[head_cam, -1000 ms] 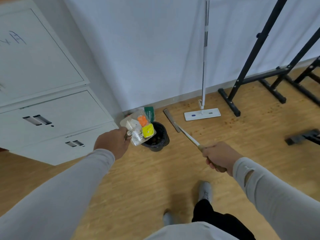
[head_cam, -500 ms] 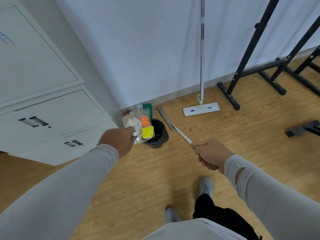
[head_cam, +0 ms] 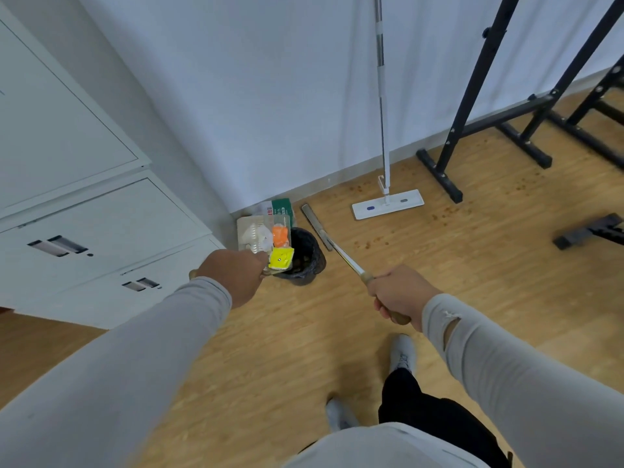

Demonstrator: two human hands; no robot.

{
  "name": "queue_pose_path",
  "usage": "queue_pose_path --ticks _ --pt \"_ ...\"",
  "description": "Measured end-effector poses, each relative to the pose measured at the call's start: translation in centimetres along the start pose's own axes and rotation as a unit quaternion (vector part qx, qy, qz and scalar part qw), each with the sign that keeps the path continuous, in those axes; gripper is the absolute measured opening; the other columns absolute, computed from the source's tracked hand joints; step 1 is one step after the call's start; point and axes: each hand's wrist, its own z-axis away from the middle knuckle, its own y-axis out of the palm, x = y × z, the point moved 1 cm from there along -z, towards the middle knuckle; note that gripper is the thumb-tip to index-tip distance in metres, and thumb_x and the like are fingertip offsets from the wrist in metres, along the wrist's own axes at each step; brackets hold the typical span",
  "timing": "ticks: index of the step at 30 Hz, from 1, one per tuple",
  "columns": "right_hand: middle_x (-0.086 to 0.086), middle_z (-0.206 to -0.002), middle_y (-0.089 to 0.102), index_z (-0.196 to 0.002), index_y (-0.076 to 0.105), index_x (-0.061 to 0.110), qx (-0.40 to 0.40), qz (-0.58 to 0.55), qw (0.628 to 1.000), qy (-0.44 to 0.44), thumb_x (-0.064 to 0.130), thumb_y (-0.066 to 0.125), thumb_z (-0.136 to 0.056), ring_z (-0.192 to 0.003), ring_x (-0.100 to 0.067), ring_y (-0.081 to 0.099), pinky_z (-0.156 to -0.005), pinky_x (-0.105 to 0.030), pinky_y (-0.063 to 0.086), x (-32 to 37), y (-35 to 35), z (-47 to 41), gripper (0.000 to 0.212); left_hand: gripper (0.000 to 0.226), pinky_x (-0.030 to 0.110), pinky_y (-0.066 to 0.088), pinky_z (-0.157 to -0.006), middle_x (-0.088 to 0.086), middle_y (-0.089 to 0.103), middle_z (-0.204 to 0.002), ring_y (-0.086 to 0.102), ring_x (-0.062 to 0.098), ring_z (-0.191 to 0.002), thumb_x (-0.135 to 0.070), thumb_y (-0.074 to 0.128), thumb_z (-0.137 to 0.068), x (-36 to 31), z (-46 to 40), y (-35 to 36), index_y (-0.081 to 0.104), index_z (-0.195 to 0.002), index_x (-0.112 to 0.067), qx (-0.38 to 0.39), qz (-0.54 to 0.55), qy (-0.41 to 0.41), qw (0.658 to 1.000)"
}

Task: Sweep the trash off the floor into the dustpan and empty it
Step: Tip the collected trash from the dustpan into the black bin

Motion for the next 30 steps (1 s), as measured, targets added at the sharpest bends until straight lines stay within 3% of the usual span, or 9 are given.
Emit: queue_pose_path --ticks 3,7,15,21,30 --pt "-0.011 -0.064 0.061 -0.101 0.071 -0.002 0.006 -0.002 1.0 0.005 0.017 0.057 -0.095 -0.047 -0.019 0.049 -0.038 -0.024 0.035 -0.1 0.1 0.0 0.025 0.021 0.033 0.045 -0.062 0.004 0.069 -0.101 0.068 0.03 -0.082 -0.034 0.044 -0.102 -0.3 -0.2 0.2 0.054 -0.115 -0.02 0.004 -0.017 0.015 1.0" --pt "-0.012 -0.066 0.063 -0.103 0.072 -0.004 0.004 -0.011 1.0 0.006 0.022 0.056 -0.096 -0.058 -0.023 0.052 -0.05 -0.03 0.039 -0.2 0.3 -0.2 0.031 0.018 0.034 0.05 -0.063 0.004 0.069 -0.099 0.069 0.029 -0.08 -0.029 0.048 -0.099 -0.7 -0.3 0.5 0.054 -0.114 -0.02 0.011 -0.038 0.033 0.999" --pt "-0.011 -0.065 0.062 -0.083 0.066 0.006 0.0 -0.019 1.0 0.003 0.026 0.056 -0.097 -0.059 -0.024 0.051 -0.048 -0.028 0.036 -0.3 0.5 -0.6 0.027 0.018 0.033 0.043 -0.061 0.004 0.068 -0.099 0.069 0.028 -0.083 -0.023 0.047 -0.1 -1.4 -0.5 -0.2 0.054 -0.117 -0.02 0.038 -0.068 0.039 0.996" --pt "-0.01 -0.066 0.061 -0.09 0.065 0.006 0.004 -0.027 1.0 -0.003 0.019 0.057 -0.095 -0.048 -0.02 0.048 -0.041 -0.023 0.034 -0.3 0.6 -0.9 0.017 0.019 0.032 0.042 -0.062 0.003 0.067 -0.101 0.069 0.027 -0.085 -0.023 0.047 -0.1 -1.3 -0.7 -0.1 0.053 -0.118 -0.022 0.041 -0.075 0.044 0.995" --pt "-0.013 -0.071 0.064 -0.096 0.068 0.003 0.006 -0.019 1.0 -0.01 0.017 0.056 -0.096 -0.061 -0.025 0.052 -0.051 -0.03 0.037 0.6 0.7 -0.1 0.019 0.023 0.034 0.053 -0.063 0.002 0.066 -0.097 0.068 0.027 -0.077 -0.02 0.048 -0.099 -0.9 -0.9 0.6 0.052 -0.121 -0.023 0.042 -0.078 0.052 0.995"
